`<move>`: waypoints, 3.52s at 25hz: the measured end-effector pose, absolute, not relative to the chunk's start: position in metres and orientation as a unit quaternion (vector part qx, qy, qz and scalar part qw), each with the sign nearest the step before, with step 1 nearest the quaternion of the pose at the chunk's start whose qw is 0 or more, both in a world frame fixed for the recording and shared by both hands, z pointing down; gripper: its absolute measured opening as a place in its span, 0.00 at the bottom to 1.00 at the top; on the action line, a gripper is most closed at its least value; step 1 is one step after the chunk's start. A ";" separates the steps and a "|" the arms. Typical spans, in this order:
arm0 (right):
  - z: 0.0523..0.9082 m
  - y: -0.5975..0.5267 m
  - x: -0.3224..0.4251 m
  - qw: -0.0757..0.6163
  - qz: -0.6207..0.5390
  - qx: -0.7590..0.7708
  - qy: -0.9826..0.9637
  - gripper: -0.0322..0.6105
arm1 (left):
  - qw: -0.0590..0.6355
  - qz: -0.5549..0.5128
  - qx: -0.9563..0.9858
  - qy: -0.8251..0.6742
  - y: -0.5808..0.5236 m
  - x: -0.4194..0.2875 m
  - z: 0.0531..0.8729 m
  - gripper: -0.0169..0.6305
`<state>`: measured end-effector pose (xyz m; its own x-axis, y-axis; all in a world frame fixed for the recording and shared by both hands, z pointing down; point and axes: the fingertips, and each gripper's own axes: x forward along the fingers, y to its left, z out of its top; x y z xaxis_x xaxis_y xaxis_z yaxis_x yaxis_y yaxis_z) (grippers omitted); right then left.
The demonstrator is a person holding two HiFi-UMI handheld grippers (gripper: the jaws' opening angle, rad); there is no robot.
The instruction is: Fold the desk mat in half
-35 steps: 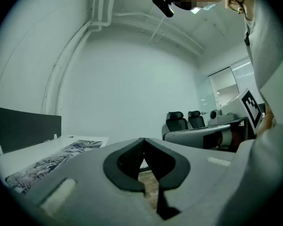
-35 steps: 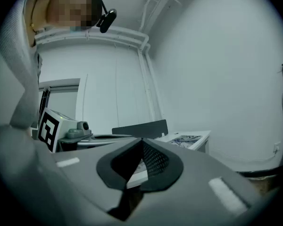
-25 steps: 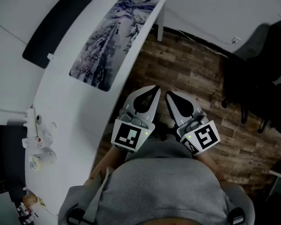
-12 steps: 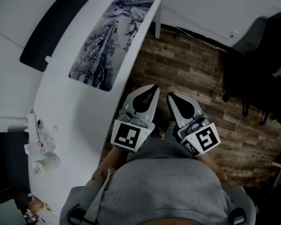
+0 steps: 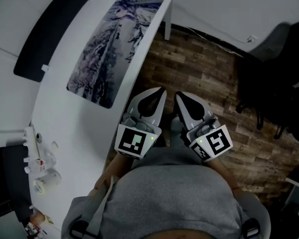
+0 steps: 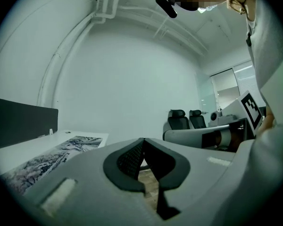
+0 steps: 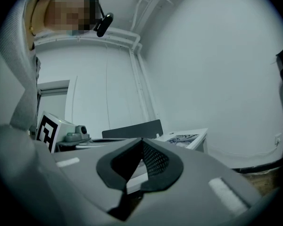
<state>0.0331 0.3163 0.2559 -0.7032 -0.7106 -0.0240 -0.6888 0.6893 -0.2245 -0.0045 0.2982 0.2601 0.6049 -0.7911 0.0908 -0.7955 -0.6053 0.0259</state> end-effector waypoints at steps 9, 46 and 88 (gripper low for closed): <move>0.235 0.190 0.067 0.058 -0.091 -0.346 0.932 0.05 | 0.018 0.019 0.881 -0.472 0.172 0.028 0.238 0.03; 0.247 0.022 0.089 0.055 -0.100 -0.288 0.951 0.05 | 0.006 0.017 0.840 -0.542 0.003 0.028 0.237 0.03; 0.296 -0.290 0.016 -0.060 -0.126 -0.275 0.951 0.05 | 0.041 0.065 0.811 -0.580 -0.310 -0.087 0.270 0.03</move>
<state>0.0160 -0.2895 0.2955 -0.8416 -0.5080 0.1836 -0.5382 0.8172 -0.2060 -0.0871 -0.3095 0.2700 0.3189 -0.9354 0.1531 -0.9460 -0.3241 -0.0099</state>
